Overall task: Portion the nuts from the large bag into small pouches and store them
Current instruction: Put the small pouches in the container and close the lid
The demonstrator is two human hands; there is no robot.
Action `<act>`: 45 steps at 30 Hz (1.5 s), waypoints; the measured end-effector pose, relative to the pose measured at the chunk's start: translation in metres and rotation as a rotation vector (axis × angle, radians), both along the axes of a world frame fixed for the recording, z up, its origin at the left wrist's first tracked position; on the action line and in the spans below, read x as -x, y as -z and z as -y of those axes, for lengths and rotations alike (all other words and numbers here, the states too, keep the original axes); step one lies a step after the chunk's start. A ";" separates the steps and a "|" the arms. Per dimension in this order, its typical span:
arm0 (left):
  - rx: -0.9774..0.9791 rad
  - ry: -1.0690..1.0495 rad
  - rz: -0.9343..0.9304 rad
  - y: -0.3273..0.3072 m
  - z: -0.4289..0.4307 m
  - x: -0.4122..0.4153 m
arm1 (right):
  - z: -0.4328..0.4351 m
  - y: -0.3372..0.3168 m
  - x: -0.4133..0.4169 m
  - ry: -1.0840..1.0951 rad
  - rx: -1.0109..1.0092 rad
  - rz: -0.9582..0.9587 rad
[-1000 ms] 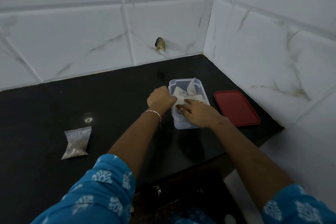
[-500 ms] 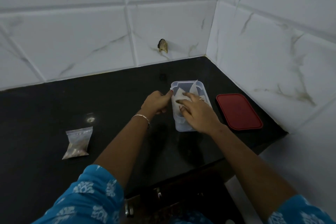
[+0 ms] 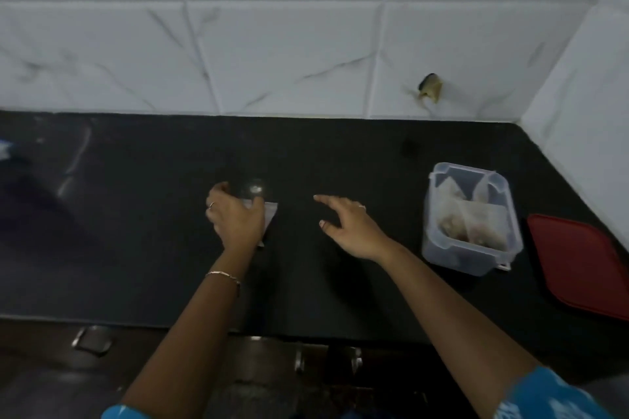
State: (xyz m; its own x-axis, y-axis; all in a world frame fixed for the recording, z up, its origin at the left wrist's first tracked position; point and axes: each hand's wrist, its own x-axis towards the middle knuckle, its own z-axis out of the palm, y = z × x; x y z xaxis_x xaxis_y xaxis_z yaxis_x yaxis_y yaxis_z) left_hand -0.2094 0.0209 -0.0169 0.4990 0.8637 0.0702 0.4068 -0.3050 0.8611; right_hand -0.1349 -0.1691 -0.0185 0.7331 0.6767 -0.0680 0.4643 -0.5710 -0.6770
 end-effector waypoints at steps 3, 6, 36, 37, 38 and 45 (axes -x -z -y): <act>0.162 0.001 -0.137 0.012 -0.033 0.015 | -0.027 0.015 0.005 -0.068 0.067 -0.113; 0.219 0.210 -0.300 0.031 -0.053 0.028 | -0.048 0.024 0.009 -0.114 0.120 -0.152; 0.631 0.880 0.251 -0.054 0.110 -0.073 | 0.070 -0.062 -0.029 0.619 -0.757 -0.103; 0.639 0.904 0.254 -0.059 0.122 -0.080 | 0.082 -0.064 -0.031 0.657 -0.765 -0.074; 0.631 0.913 0.253 -0.063 0.133 -0.086 | 0.093 -0.065 -0.033 0.698 -0.771 -0.047; 0.434 1.058 0.145 -0.070 0.206 -0.121 | 0.171 -0.066 -0.044 0.935 -0.679 0.134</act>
State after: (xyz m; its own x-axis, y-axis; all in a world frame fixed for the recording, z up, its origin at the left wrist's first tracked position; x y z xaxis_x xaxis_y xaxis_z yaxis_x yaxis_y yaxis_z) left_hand -0.0879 -0.1854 0.0534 0.9998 -0.0166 -0.0144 0.0127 -0.1014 0.9948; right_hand -0.0906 -0.3399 0.0473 0.9396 -0.2649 0.2166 0.1443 -0.2674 -0.9527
